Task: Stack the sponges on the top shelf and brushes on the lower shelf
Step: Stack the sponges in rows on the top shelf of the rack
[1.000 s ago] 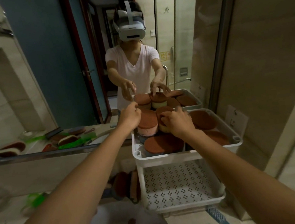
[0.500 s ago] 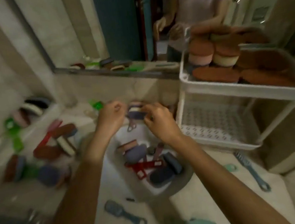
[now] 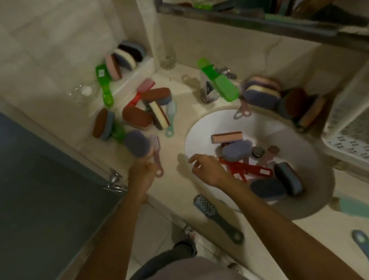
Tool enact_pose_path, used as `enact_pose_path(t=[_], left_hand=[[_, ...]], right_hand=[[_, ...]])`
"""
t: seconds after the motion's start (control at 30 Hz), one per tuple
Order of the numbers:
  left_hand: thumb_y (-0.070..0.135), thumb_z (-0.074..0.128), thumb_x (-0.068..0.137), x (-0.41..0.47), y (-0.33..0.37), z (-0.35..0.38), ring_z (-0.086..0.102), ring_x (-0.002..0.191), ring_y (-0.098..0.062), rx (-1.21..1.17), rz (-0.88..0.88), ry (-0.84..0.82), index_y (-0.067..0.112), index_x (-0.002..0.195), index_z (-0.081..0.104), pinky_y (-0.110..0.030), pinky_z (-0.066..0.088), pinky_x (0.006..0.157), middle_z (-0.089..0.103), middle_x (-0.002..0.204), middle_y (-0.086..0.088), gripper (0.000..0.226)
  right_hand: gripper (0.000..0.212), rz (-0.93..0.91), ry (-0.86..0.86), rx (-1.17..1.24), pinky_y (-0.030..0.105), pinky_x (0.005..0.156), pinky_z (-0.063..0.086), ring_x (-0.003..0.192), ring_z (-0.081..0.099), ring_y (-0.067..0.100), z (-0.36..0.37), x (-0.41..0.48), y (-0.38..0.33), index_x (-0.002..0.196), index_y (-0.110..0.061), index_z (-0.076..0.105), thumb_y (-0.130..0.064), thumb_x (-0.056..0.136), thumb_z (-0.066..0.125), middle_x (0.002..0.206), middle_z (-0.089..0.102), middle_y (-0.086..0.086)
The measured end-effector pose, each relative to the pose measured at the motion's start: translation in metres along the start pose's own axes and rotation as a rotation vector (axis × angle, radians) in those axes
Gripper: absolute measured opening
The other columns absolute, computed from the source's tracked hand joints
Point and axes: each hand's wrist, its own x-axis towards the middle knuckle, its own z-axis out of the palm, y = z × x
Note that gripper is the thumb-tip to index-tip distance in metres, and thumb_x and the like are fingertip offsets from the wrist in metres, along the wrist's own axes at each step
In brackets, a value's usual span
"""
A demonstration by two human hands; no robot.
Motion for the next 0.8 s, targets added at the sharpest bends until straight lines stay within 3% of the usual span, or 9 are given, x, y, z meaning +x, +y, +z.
enact_pose_path(t=[0.07, 0.13, 0.23, 0.4, 0.5, 0.6, 0.7, 0.77, 0.8], left_hand=[[0.022, 0.054, 0.092, 0.027, 0.001, -0.010, 0.052, 0.116, -0.038, -0.133, -0.036, 0.043, -0.009, 0.122, 0.052, -0.036, 0.041, 0.089, 0.055, 0.125, -0.025, 0.044], [0.022, 0.058, 0.090, 0.058, 0.000, -0.017, 0.044, 0.126, -0.037, -0.259, -0.123, 0.060, -0.007, 0.138, 0.033, -0.038, 0.040, 0.097, 0.041, 0.142, -0.023, 0.061], [0.025, 0.064, 0.086, 0.098, 0.002, -0.021, 0.038, 0.133, -0.035, -0.305, -0.207, 0.055, -0.005, 0.144, 0.018, -0.038, 0.037, 0.105, 0.032, 0.148, -0.023, 0.080], [0.038, 0.062, 0.086, 0.138, 0.005, -0.013, 0.025, 0.140, -0.034, -0.241, -0.269, -0.092, -0.002, 0.146, 0.012, -0.040, 0.028, 0.111, 0.021, 0.152, -0.019, 0.088], [0.045, 0.062, 0.084, 0.142, 0.004, -0.012, 0.027, 0.138, -0.035, -0.200, -0.256, -0.112, -0.001, 0.145, 0.016, -0.040, 0.029, 0.109, 0.024, 0.150, -0.021, 0.089], [0.075, 0.065, 0.059, 0.157, -0.010, -0.006, 0.039, 0.130, -0.035, -0.279, -0.287, -0.173, 0.004, 0.143, 0.026, -0.043, 0.035, 0.109, 0.037, 0.144, -0.018, 0.116], [0.040, 0.079, 0.069, 0.165, -0.014, -0.010, 0.049, 0.123, -0.035, -0.373, -0.325, -0.071, 0.001, 0.137, 0.035, -0.045, 0.044, 0.101, 0.047, 0.137, -0.016, 0.090], [0.031, 0.076, 0.075, 0.163, -0.009, -0.019, 0.059, 0.107, -0.034, -0.405, -0.283, -0.066, 0.005, 0.108, 0.058, -0.039, 0.050, 0.087, 0.062, 0.113, -0.016, 0.045], [0.030, 0.072, 0.078, 0.165, -0.010, -0.022, 0.060, 0.096, -0.032, -0.428, -0.258, -0.059, 0.008, 0.090, 0.061, -0.036, 0.049, 0.080, 0.063, 0.096, -0.012, 0.028]], right_hand=[[0.037, 0.005, -0.005, -0.019, 0.030, 0.094, 0.040, 0.116, 0.053, 0.031, 0.006, 0.024, -0.012, 0.127, -0.008, 0.053, -0.009, 0.090, 0.048, 0.127, 0.057, 0.017], [0.039, 0.003, 0.023, -0.041, 0.030, 0.094, 0.039, 0.118, 0.051, 0.032, 0.008, 0.049, -0.028, 0.129, -0.008, 0.050, -0.009, 0.091, 0.047, 0.129, 0.054, 0.018], [0.041, 0.011, 0.073, -0.061, 0.033, 0.092, 0.042, 0.117, 0.051, 0.035, 0.009, 0.087, -0.045, 0.131, -0.006, 0.045, -0.010, 0.091, 0.048, 0.130, 0.052, 0.019], [0.041, 0.142, 0.148, -0.013, 0.042, 0.091, 0.043, 0.114, 0.049, 0.040, 0.002, 0.142, -0.068, 0.126, -0.002, 0.041, -0.027, 0.094, 0.047, 0.127, 0.049, 0.022], [0.048, 0.226, 0.204, 0.050, 0.043, 0.089, 0.045, 0.113, 0.052, 0.038, 0.001, 0.164, -0.078, 0.125, -0.001, 0.038, -0.035, 0.093, 0.048, 0.126, 0.050, 0.022], [0.052, 0.275, 0.228, 0.077, 0.043, 0.087, 0.045, 0.112, 0.053, 0.039, 0.003, 0.182, -0.084, 0.123, 0.001, 0.037, -0.035, 0.089, 0.055, 0.125, 0.052, 0.023], [0.055, 0.289, 0.227, 0.029, 0.041, 0.086, 0.044, 0.112, 0.053, 0.039, 0.005, 0.193, -0.086, 0.123, 0.002, 0.038, -0.029, 0.085, 0.062, 0.123, 0.053, 0.023], [0.056, 0.288, 0.209, -0.015, 0.040, 0.086, 0.044, 0.111, 0.053, 0.039, 0.008, 0.198, -0.087, 0.125, 0.001, 0.038, -0.026, 0.082, 0.064, 0.123, 0.053, 0.023], [0.056, 0.286, 0.200, -0.028, 0.040, 0.085, 0.045, 0.111, 0.054, 0.039, 0.009, 0.200, -0.088, 0.124, 0.001, 0.038, -0.025, 0.082, 0.064, 0.122, 0.054, 0.023]])
